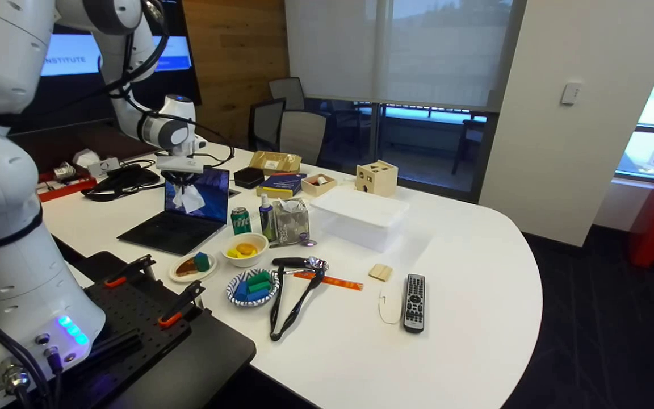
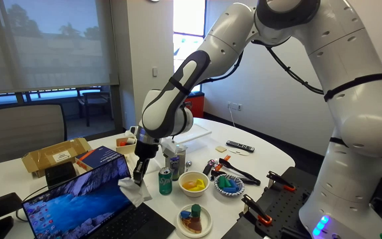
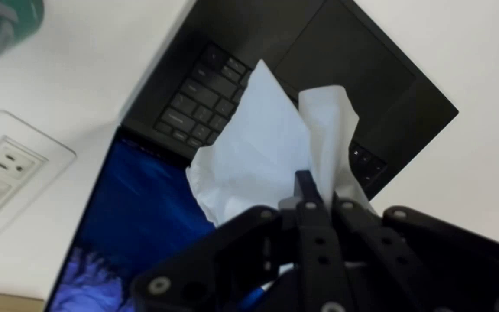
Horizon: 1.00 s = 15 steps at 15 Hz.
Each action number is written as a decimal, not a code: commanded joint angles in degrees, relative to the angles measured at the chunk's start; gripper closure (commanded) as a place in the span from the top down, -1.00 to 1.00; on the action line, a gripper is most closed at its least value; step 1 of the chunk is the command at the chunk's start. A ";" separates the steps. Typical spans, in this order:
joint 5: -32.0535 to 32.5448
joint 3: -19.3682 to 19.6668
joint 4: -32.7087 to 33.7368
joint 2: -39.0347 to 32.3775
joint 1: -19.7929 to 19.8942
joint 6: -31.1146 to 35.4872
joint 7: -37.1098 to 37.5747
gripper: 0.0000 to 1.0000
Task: Use the white napkin to wipe the laptop screen.
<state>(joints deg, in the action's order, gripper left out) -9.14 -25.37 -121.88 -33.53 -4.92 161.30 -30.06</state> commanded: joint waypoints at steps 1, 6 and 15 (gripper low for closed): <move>5.04 -2.64 7.09 -8.70 0.38 4.08 -3.87 -0.99; 14.21 1.45 20.36 -19.48 -5.44 3.64 -1.00 -0.99; 16.53 4.58 31.24 -25.39 -5.41 5.45 2.13 -0.99</move>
<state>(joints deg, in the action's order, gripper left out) 5.76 -22.74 -91.52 -58.87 -10.20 164.82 -31.00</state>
